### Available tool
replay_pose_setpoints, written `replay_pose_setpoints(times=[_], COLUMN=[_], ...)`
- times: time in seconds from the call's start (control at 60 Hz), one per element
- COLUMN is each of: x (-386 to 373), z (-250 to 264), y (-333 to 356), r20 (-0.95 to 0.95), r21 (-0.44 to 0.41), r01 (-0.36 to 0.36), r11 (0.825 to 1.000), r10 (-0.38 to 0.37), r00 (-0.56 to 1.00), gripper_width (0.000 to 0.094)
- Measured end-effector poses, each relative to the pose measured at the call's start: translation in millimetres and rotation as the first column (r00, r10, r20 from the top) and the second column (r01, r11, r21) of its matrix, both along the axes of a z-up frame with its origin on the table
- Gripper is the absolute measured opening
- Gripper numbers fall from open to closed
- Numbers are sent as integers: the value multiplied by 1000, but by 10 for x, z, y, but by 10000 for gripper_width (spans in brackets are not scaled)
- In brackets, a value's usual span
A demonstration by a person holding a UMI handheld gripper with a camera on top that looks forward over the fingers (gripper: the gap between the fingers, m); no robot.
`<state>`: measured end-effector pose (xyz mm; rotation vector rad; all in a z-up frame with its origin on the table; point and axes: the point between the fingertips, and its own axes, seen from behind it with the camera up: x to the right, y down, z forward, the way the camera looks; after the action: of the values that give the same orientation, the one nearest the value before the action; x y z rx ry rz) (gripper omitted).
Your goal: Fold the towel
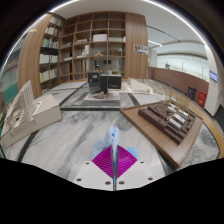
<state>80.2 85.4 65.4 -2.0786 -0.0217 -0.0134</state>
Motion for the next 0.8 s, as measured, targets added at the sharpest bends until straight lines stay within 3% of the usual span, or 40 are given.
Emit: replay_pose_setpoints(times=[0.217, 0.25, 0.367, 0.433, 0.617, 0.8], x=[325, 340, 464, 568, 567, 203], z=[-583, -583, -476, -467, -204, 358], y=[-34, -41, -116, -257, -980, -1603], r20=[-35, -42, 10, 33, -64, 17], r21=[-130, -128, -84, -89, -77, 42], r01=[16, 12, 0, 6, 28, -59], r11=[991, 992, 996, 996, 997, 997], r10=[-21, -18, 0, -3, -33, 58], r00=[999, 999, 1000, 999, 997, 998], gripper_width=[61, 154, 880, 813, 831, 827])
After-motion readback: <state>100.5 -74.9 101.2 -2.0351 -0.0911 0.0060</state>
